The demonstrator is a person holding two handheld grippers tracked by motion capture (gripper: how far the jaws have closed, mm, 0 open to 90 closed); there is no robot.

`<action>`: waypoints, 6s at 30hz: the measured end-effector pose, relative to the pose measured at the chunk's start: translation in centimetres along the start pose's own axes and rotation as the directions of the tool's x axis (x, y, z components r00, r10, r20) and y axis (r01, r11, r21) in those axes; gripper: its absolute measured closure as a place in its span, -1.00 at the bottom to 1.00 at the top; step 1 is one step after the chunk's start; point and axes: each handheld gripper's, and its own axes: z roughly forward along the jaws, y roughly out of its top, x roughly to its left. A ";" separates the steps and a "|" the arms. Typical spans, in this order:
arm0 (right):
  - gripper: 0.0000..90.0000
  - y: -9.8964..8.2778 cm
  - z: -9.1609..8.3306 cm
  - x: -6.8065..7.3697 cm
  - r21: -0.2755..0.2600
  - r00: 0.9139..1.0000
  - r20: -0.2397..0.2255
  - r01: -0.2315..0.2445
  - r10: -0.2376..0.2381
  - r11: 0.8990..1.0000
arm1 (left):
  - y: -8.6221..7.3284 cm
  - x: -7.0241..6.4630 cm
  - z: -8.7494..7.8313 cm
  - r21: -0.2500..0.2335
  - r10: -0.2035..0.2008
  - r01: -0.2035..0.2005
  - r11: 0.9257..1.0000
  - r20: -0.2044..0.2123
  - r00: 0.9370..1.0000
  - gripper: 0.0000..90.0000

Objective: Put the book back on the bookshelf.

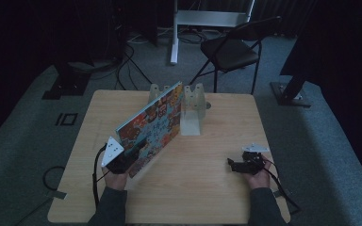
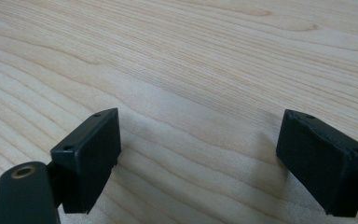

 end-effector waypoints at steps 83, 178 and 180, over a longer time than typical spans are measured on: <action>-0.71 0.0 0.0 0.0 0.000 1.000 -0.004 0.003 -0.003 1.000 | -0.7 1.6 -0.7 -0.003 -0.048 0.048 0.999 -0.113 0.992 0.81; -0.71 0.0 0.0 0.1 -0.001 1.000 -0.006 0.005 -0.005 1.000 | -1.0 0.3 2.8 -0.001 -0.031 0.032 0.999 -0.273 0.961 0.80; -0.71 0.0 0.0 0.1 -0.001 1.000 -0.006 0.005 -0.005 1.000 | -1.0 0.2 2.8 0.001 -0.027 0.029 1.000 -0.275 0.961 0.81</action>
